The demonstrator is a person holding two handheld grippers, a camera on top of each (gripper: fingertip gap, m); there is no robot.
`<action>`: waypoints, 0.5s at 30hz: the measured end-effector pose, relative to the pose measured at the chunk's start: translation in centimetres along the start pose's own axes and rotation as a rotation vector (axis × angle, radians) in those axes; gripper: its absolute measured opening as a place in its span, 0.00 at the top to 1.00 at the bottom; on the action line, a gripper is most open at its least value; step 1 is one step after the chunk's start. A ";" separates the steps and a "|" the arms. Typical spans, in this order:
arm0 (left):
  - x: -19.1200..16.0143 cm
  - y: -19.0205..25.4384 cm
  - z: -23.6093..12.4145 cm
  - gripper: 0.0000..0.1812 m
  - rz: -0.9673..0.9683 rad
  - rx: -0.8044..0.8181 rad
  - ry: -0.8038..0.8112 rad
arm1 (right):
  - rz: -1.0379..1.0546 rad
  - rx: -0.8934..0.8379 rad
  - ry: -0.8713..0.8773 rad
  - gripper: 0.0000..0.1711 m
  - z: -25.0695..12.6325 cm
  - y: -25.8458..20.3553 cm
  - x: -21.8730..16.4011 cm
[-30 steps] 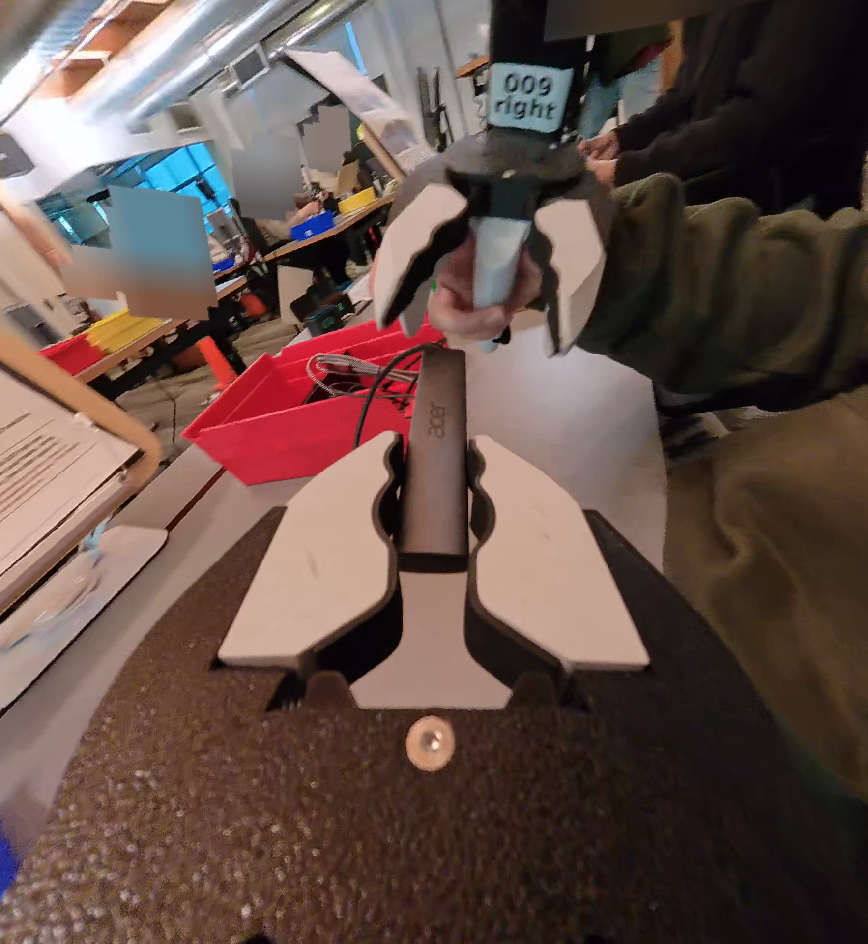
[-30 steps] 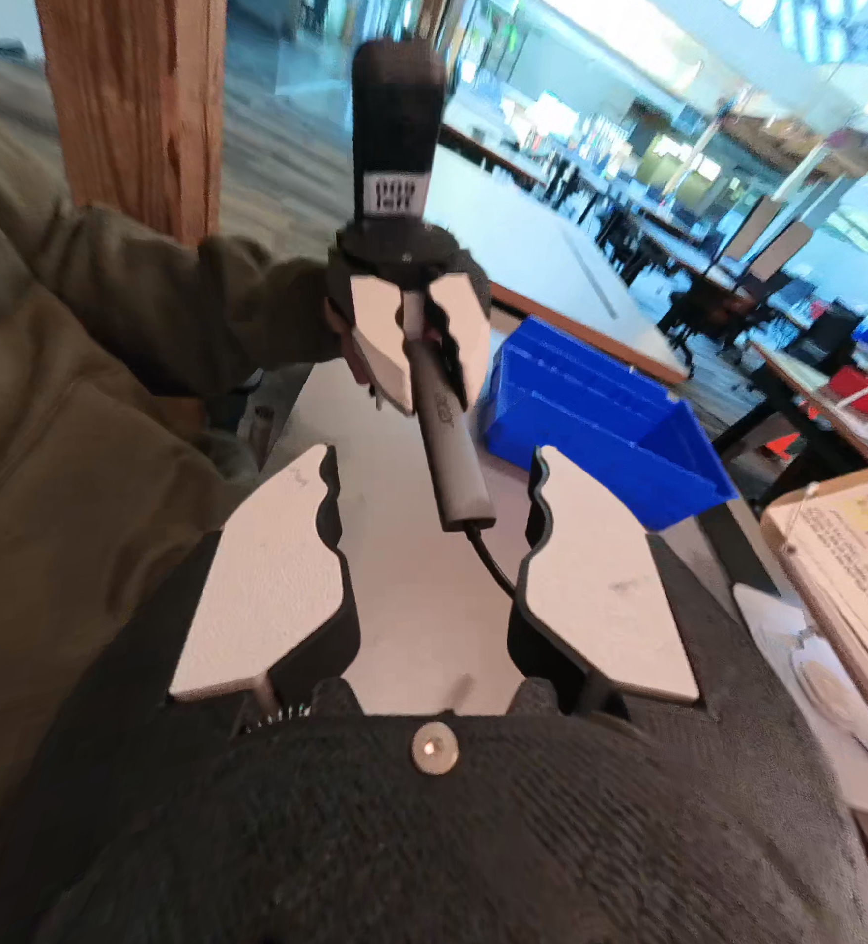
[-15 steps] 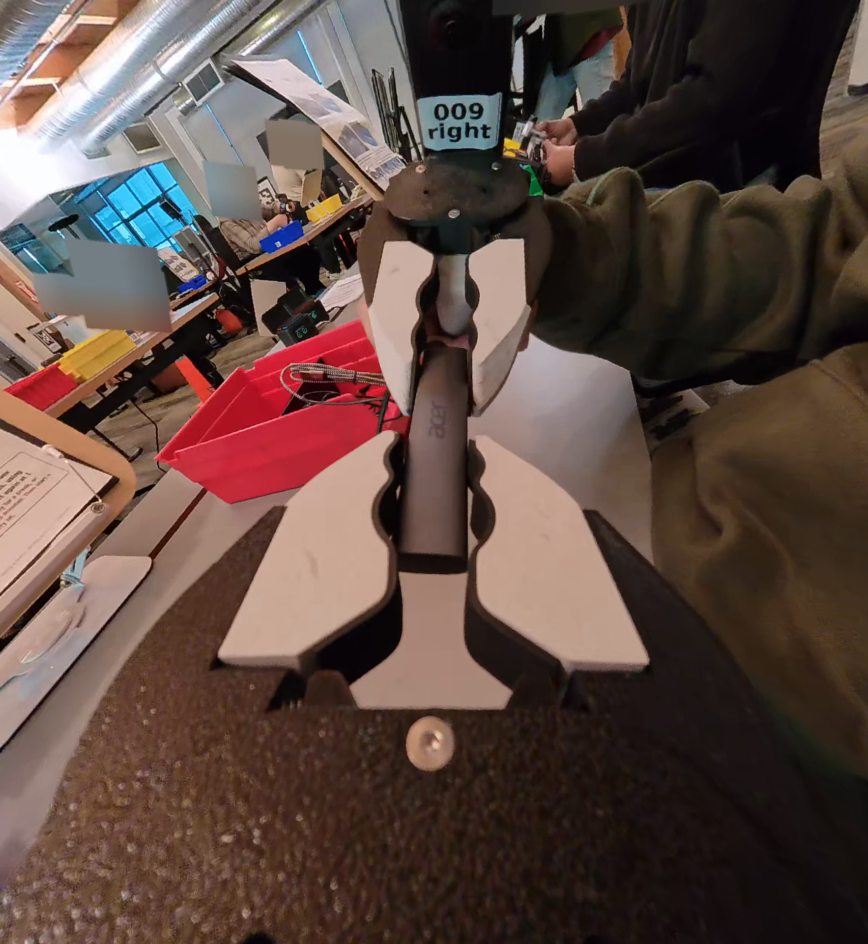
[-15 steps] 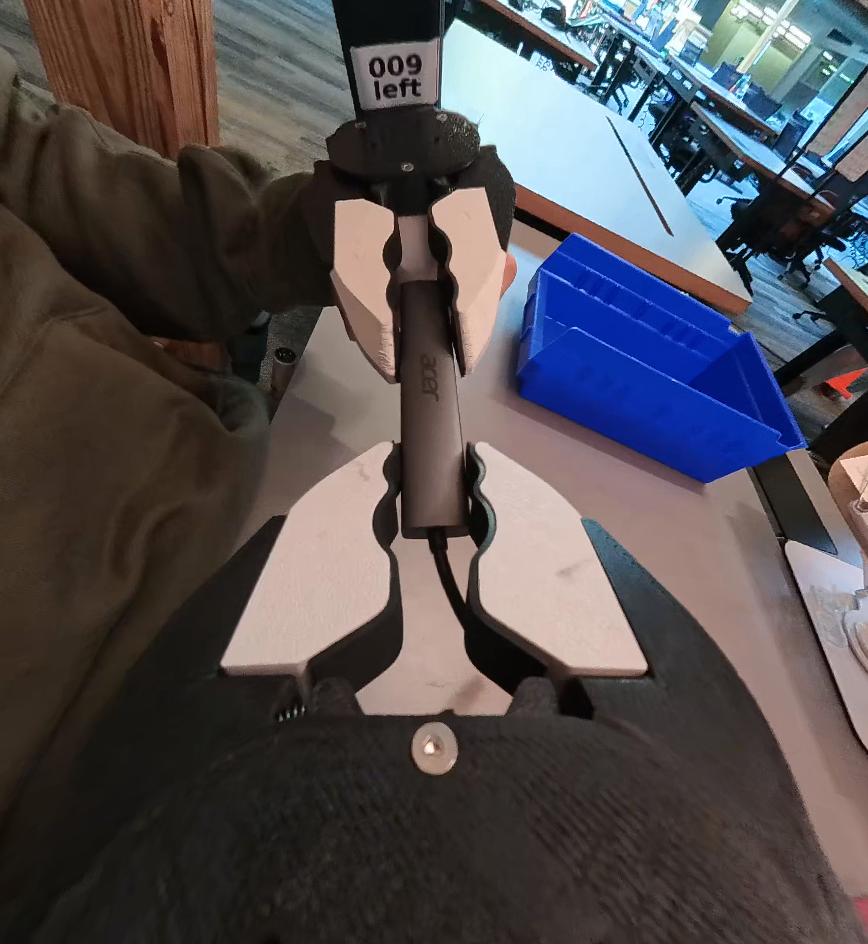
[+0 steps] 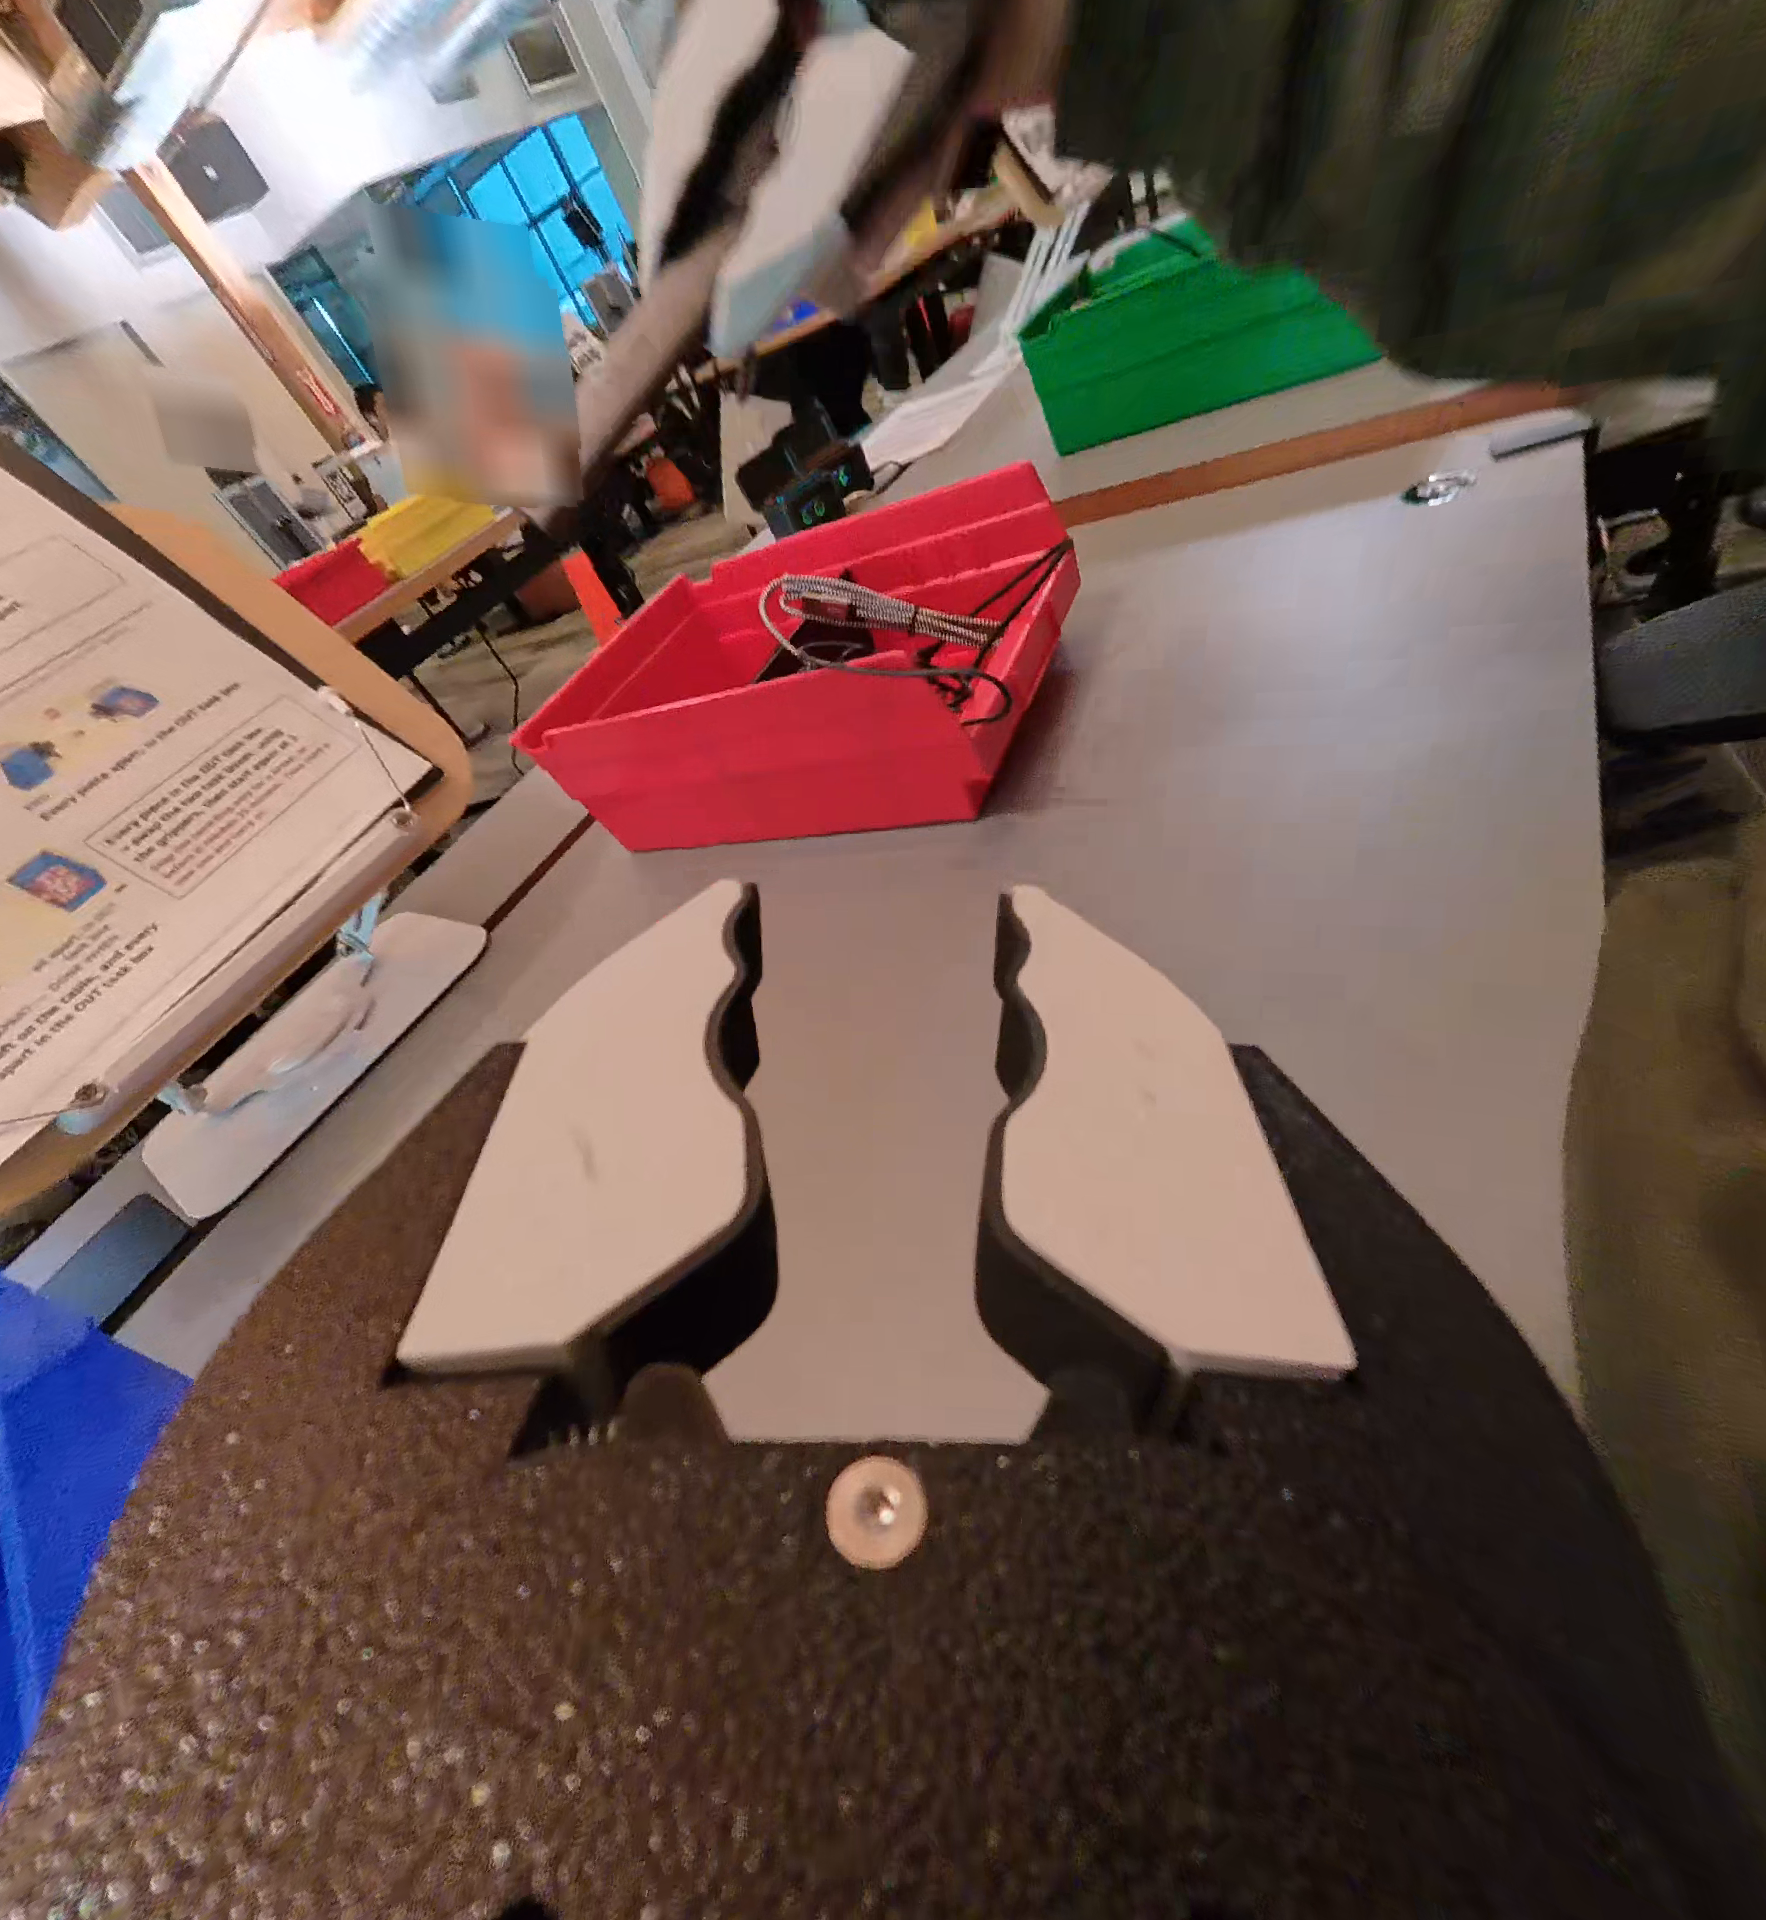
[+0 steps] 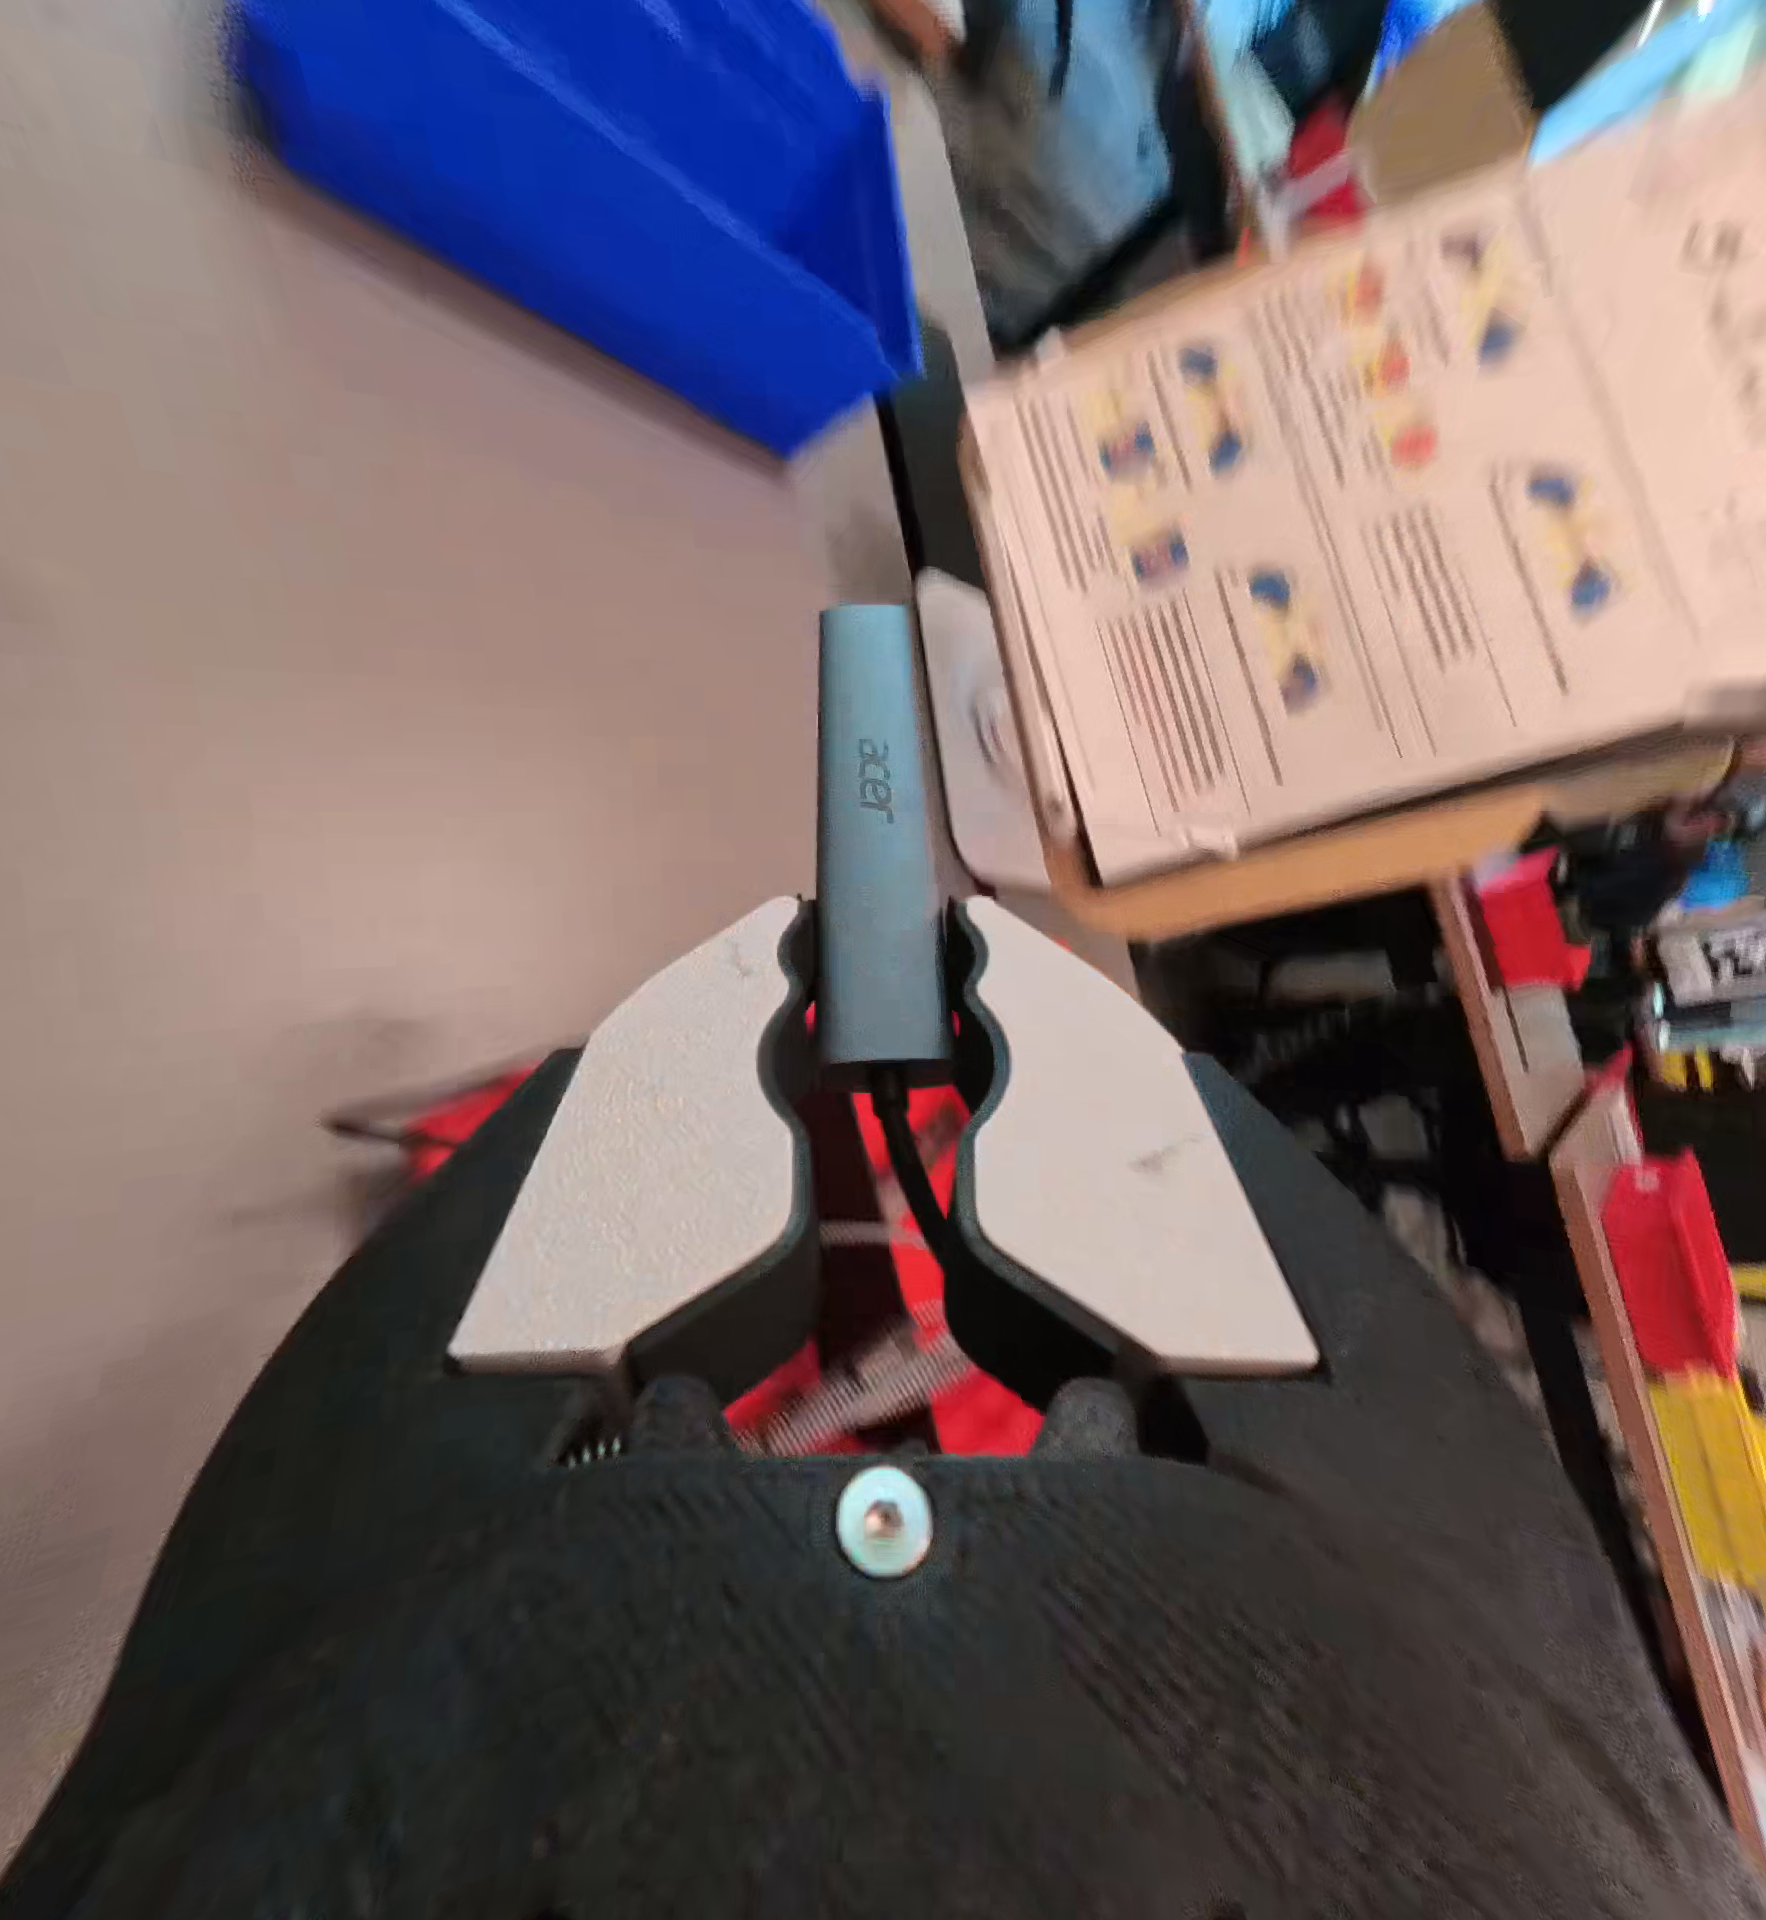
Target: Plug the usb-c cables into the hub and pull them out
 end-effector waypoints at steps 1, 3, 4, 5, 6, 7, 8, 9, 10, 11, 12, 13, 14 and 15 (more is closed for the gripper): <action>-0.2 0.0 0.2 0.77 0.001 0.001 -0.021 | 0.019 -0.024 -0.062 0.86 -0.1 2.1 -1.2; -0.6 0.1 0.6 0.78 0.005 0.009 -0.058 | 0.055 -0.051 -0.154 0.86 0.4 5.1 -3.5; -0.8 0.1 0.7 0.78 -0.002 0.003 -0.068 | 0.067 -0.035 -0.196 0.86 1.0 5.9 -4.5; -1.0 0.1 0.9 0.78 -0.015 -0.002 -0.070 | 0.066 -0.050 -0.237 0.86 1.7 6.6 -5.5; -1.2 0.1 1.0 0.78 -0.032 -0.005 -0.066 | 0.066 -0.046 -0.282 0.86 2.6 7.0 -6.4; -1.3 0.1 1.1 0.79 -0.050 -0.011 -0.062 | 0.067 -0.005 -0.323 0.86 3.6 7.0 -7.1; -1.4 0.1 1.2 0.79 -0.065 -0.021 -0.063 | 0.059 0.020 -0.363 0.86 4.6 6.9 -7.8; -1.6 0.2 1.3 0.79 -0.072 -0.027 -0.066 | 0.048 0.034 -0.414 0.86 5.5 6.8 -8.5; -1.6 0.2 1.3 0.79 -0.071 -0.028 -0.069 | 0.048 0.056 -0.466 0.86 6.4 6.6 -9.2; -1.7 0.2 1.3 0.79 -0.067 -0.029 -0.071 | 0.045 0.084 -0.507 0.86 7.2 6.4 -9.9; -1.7 0.2 1.2 0.79 -0.068 -0.032 -0.073 | 0.038 0.109 -0.531 0.86 7.9 6.2 -10.4; -1.7 0.1 1.1 0.79 -0.075 -0.031 -0.075 | 0.030 0.107 -0.540 0.86 8.5 6.1 -10.9; -1.8 0.0 1.1 0.80 -0.084 -0.027 -0.073 | 0.031 0.076 -0.535 0.86 8.8 6.1 -11.3; -1.8 -0.1 1.1 0.80 -0.092 -0.026 -0.069 | 0.055 0.026 -0.522 0.84 8.9 6.4 -11.5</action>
Point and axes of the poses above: each gripper's, where its closed fingertips meet, z out along the fingers, x out of its top, y = z × x across the jaws, the point moved 9 cm from there along -z, back along the fingers, and after that the axes turned 6 degrees about x, right-handed, at the moved point
